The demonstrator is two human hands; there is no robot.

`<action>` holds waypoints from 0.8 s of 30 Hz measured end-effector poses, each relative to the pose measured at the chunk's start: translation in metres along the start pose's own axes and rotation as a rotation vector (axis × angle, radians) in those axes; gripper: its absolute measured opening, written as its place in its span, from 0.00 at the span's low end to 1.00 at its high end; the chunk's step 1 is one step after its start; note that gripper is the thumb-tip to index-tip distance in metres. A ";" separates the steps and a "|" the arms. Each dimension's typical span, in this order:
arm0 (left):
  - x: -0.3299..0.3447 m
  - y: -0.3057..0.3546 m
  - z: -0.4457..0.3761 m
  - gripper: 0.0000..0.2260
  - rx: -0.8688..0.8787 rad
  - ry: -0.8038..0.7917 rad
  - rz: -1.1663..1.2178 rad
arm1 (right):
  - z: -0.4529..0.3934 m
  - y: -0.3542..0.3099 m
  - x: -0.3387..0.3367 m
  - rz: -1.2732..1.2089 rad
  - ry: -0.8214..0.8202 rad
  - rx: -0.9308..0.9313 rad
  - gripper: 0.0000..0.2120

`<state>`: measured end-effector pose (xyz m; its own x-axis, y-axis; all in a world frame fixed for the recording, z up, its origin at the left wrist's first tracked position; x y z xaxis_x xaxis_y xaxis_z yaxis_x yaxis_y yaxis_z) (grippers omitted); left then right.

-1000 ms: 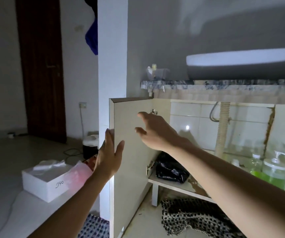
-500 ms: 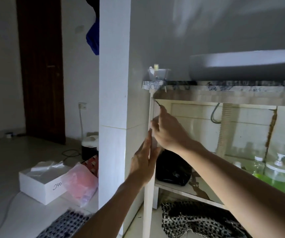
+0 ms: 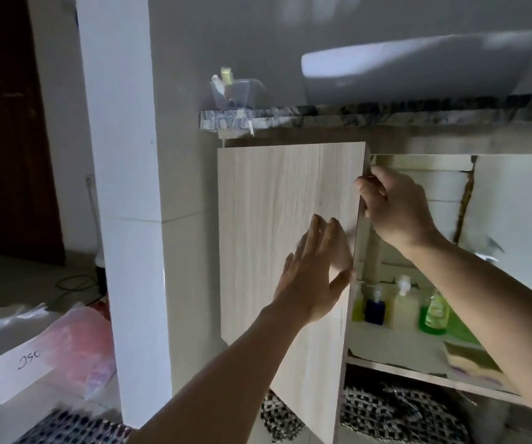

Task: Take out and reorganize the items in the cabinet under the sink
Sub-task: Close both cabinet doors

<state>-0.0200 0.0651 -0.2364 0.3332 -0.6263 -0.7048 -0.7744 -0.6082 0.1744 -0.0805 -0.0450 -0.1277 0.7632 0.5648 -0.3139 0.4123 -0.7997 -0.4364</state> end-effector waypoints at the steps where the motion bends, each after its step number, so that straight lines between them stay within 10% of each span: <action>1: 0.012 -0.002 -0.005 0.38 0.011 -0.015 -0.050 | -0.005 0.012 -0.002 0.011 0.011 -0.005 0.12; 24: 0.129 -0.018 -0.131 0.40 0.010 0.042 -0.396 | -0.101 0.170 0.032 -0.268 0.173 0.327 0.14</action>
<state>0.1070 -0.0689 -0.2402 0.6287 -0.3634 -0.6876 -0.5865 -0.8021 -0.1124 0.0643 -0.1831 -0.1270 0.7343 0.6786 -0.0196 0.4497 -0.5078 -0.7348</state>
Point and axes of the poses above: each hand's wrist, its own z-axis away from the middle knuckle, its own x-axis out of the palm, y = z × x, the point moved 3 cm from there along -z, towards the middle knuckle, and after that the axes turned 9 degrees about -z, right-handed, at the moved point
